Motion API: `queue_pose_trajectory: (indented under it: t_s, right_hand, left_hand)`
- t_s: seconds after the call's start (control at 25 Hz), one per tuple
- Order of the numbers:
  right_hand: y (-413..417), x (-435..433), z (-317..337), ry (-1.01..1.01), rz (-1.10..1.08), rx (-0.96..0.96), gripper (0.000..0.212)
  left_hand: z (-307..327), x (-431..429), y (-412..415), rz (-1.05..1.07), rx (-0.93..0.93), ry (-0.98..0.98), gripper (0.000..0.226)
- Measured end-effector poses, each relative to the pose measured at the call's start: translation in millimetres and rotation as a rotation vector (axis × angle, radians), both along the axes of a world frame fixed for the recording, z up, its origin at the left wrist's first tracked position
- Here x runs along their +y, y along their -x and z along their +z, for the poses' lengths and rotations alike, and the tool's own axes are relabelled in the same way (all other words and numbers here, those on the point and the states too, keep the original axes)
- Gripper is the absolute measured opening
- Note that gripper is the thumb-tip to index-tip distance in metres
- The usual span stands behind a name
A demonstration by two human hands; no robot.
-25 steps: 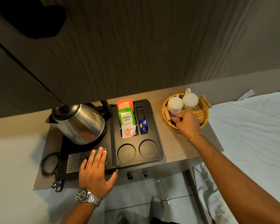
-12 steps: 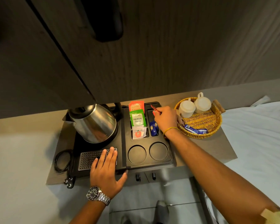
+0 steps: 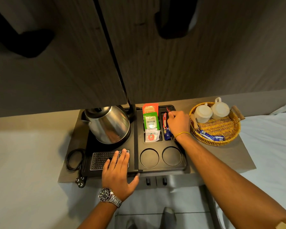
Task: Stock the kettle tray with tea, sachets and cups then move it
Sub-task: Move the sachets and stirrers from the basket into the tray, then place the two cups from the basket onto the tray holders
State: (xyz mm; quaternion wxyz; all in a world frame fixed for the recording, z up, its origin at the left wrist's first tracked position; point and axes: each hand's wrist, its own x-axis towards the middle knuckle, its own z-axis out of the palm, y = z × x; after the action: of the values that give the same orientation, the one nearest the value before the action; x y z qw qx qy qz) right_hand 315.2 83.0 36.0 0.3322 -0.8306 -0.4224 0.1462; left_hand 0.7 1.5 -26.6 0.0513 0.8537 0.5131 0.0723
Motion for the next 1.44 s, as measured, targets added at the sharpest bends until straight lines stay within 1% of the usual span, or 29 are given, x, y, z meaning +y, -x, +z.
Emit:
queue_pose_trajectory:
  t_s: [0.16, 0.48, 0.64, 0.72, 0.8, 0.88, 0.92, 1.0, 1.08, 1.12, 1.2, 1.32, 1.44]
  right_hand:
    - [6.8, -6.8, -5.5, 0.070, 0.041, -0.094, 0.034]
    - [16.6, -0.3, -1.3, 0.154, 0.040, -0.125, 0.029]
    - [10.1, 3.3, 2.5, 0.162, 0.060, -0.089, 0.022]
    - [10.8, 2.0, 5.6, 0.132, 0.059, -0.082, 0.025]
    - [4.7, -4.5, 12.2, 0.013, 0.037, -0.087, 0.029]
    - [-18.2, -14.3, 19.0, -0.070, 0.031, -0.180, 0.033]
    - [-35.8, -18.8, 22.2, -0.036, 0.028, -0.244, 0.039]
    - [-70.9, -27.5, 28.3, 0.167, 0.019, -0.395, 0.048]
    - [-92.3, -31.8, 30.8, 0.377, 0.051, -0.527, 0.049]
    - [-97.4, -31.0, 31.2, 0.436, 0.093, -0.569, 0.049]
    - [-102.8, -25.7, 32.8, 0.509, 0.173, -0.616, 0.050]
    - [-108.7, -17.7, 36.9, 0.635, 0.222, -0.634, 0.055]
    - [-112.3, -17.0, 36.5, 0.653, 0.264, -0.619, 0.055]
  left_hand:
    - [-3.3, 0.1, 1.4, 0.000, -0.001, 0.002, 0.095]
    - [-3.6, 0.2, 1.3, 0.000, 0.031, -0.004, 0.095]
    - [-2.8, 0.6, 1.0, -0.004, 0.030, -0.030, 0.095]
    - [-3.8, 0.4, 1.1, -0.008, 0.023, -0.051, 0.095]
    - [-5.2, 0.9, 1.0, -0.011, 0.010, -0.070, 0.094]
    - [-5.6, 1.6, 0.6, -0.012, 0.006, -0.083, 0.094]
    - [-5.4, 1.9, 0.2, -0.013, 0.008, -0.086, 0.094]
    - [-4.0, 0.6, -0.1, -0.013, 0.011, -0.082, 0.094]
    - [-2.3, -0.3, -0.1, -0.010, 0.011, -0.070, 0.093]
    - [-1.6, -0.5, -0.2, -0.008, 0.012, -0.064, 0.093]
    - [-1.1, -0.2, -0.5, -0.006, 0.016, -0.054, 0.093]
    - [-1.9, 0.0, 0.7, -0.009, 0.019, -0.050, 0.093]
    - [-2.9, 0.8, 1.2, -0.007, 0.022, -0.049, 0.093]
